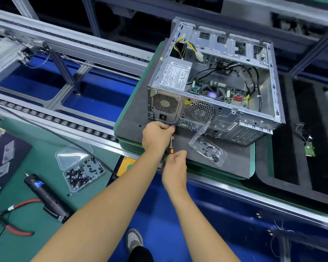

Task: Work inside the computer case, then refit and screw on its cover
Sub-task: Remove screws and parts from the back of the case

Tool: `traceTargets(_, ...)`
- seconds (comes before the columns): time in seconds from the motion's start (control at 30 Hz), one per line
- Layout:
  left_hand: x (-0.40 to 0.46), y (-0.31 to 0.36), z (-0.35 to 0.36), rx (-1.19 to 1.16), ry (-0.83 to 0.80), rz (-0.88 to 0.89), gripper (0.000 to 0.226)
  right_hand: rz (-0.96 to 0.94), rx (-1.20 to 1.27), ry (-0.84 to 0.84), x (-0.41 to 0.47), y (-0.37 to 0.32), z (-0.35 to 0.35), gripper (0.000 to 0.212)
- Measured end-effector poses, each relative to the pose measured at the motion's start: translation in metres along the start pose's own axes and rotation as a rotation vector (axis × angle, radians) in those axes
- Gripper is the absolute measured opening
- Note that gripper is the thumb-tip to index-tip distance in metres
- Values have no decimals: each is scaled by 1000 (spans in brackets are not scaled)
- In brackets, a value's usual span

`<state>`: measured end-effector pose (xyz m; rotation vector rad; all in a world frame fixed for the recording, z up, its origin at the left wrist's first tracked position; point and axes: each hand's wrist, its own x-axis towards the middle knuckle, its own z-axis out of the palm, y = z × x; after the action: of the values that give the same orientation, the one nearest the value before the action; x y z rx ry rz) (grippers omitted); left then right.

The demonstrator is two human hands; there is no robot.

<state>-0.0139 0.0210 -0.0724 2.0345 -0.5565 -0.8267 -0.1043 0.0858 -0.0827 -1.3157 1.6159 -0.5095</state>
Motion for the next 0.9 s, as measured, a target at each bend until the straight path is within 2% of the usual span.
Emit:
traceTargets(0.07, 0, 4, 0, 160, 56, 23, 16, -8, -6, -1, 2, -2, 1, 8)
traceTargets(0.17, -2, 8, 3, 271, 114, 59, 20, 17, -44, 17, 6, -5, 2, 9)
traceTargets(0.43, -3, 6, 2, 279, 132, 77, 19, 24, -83, 45, 10, -2, 10, 10)
traceTargets(0.6, 2, 8, -3, 285, 56, 104, 20, 47, -73, 71, 12, -5, 11, 7)
traceTargets(0.73, 0, 2, -14, 299, -80, 167, 23, 63, -14, 86, 11, -6, 13, 7)
traceTargets(0.9, -14, -4, -26, 527, -182, 162, 25, 44, 111, 94, 8, -10, 17, 12)
